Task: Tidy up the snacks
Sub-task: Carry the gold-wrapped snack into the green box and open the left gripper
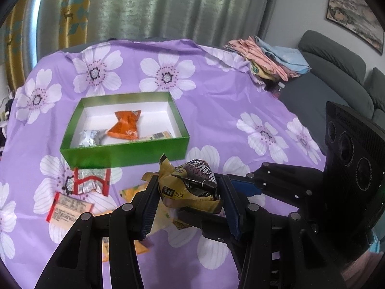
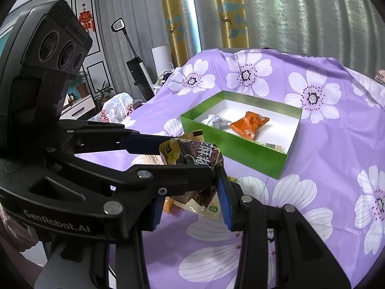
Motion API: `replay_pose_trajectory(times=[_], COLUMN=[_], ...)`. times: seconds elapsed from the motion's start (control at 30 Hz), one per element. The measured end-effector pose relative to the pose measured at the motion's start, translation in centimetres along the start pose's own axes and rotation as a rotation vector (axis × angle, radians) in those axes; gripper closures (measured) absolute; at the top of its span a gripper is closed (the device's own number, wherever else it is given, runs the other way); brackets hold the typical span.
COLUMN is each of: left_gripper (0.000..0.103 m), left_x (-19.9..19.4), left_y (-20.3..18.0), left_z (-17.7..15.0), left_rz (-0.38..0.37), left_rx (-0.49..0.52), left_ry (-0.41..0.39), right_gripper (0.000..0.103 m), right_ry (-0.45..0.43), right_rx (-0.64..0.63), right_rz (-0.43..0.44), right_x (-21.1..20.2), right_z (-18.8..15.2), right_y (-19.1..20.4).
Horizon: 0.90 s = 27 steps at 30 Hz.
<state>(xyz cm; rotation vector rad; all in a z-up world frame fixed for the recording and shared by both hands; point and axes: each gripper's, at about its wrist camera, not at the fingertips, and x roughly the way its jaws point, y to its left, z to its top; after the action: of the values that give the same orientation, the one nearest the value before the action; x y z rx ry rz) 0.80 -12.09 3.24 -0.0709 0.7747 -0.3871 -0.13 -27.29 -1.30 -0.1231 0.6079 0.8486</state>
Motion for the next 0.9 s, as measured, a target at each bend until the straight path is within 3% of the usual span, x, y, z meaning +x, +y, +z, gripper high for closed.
replay_pose_trajectory(times=[0.5,0.9], left_gripper=[0.053,0.053], left_x=[2.4,9.0], left_y=[3.6,9.2], left_z=[4.9,9.1], left_rz=[0.002,-0.046], left_rx=[0.002,-0.121], left_ry=[-0.046,0.017], right_gripper=[0.063,0.062], right_ry=[-0.032,0.016], right_rx=[-0.024,0.035], right_rz=[-0.020,-0.021], right_x=[3.8,10.3], right_z=[4.7,7.8], right_y=[-2.6,-7.2])
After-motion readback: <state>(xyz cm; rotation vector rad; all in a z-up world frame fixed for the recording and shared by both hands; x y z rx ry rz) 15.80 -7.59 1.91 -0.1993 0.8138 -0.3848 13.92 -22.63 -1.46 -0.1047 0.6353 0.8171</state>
